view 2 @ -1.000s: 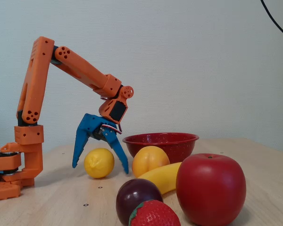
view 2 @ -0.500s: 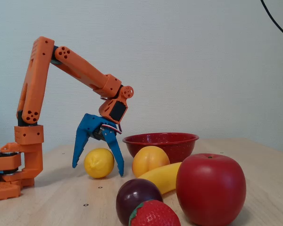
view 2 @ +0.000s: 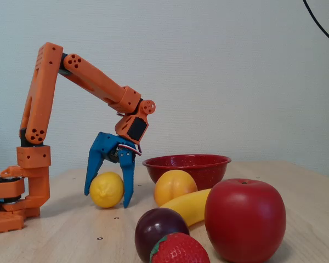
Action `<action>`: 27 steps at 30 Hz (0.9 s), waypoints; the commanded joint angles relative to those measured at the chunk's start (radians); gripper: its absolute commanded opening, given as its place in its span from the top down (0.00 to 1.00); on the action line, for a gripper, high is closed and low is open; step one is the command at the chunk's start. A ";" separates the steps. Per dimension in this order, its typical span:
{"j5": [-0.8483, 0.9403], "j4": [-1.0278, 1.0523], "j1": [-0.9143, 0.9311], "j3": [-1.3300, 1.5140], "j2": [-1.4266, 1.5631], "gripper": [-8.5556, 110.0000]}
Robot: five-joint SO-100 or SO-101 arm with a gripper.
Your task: Put the lemon in the red bowl.
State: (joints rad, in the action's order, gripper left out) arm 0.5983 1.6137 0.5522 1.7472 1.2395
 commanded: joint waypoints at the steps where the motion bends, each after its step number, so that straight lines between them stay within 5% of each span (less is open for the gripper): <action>1: 0.020 0.026 -0.014 -0.080 0.023 0.68; 8: 0.026 0.023 -0.015 -0.080 0.018 0.75; 13: 0.032 0.025 -0.017 -0.087 0.015 0.93; 27: 0.037 0.259 0.014 -0.296 0.189 0.93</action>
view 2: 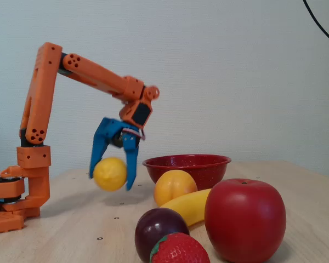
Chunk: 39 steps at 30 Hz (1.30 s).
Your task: Put the lemon in the red bowl.
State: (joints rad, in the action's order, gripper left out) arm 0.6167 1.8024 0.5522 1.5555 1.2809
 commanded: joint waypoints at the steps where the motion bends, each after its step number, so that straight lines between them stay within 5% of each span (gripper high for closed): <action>1: 0.014 0.086 0.017 -0.121 0.163 0.93; 25: -0.390 -0.195 0.097 -0.456 0.365 0.93; 39: -0.732 -1.037 0.063 0.015 0.327 0.93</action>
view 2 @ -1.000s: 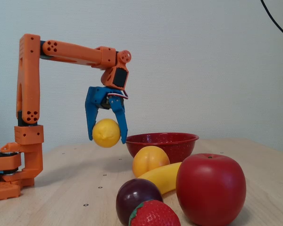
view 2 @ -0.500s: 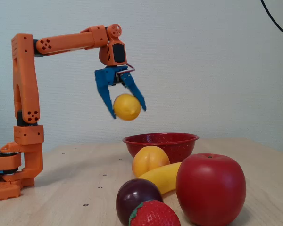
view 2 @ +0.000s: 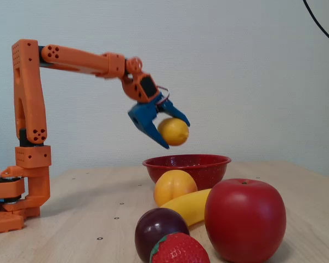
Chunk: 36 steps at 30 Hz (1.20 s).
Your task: Put the lemon in the red bowl.
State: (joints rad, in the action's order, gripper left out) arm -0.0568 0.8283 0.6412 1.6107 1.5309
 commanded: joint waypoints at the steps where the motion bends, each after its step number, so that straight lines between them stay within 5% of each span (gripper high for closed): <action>1: -0.067 -0.104 -0.034 -0.025 0.060 0.93; 13: -0.120 -0.199 -0.098 -0.012 -0.110 0.79; 23: -0.037 -0.029 -0.110 -0.132 -0.146 0.57; 36: 0.138 0.371 -0.225 -0.249 0.253 0.91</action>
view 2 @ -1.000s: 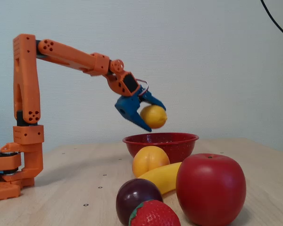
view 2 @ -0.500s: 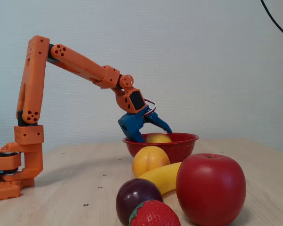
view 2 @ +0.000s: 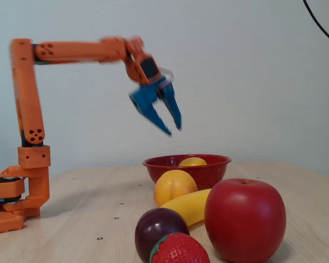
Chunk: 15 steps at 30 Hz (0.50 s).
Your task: Put the lemon in the red bowl.
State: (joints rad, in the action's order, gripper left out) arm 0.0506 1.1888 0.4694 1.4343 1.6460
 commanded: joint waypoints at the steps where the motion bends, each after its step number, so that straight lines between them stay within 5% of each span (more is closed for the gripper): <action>1: 0.034 0.025 -0.075 -0.048 0.181 0.92; 15: -0.067 0.081 -0.385 0.578 0.856 0.93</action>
State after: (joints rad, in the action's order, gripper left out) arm 0.0169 1.2947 0.1227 2.0018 2.4083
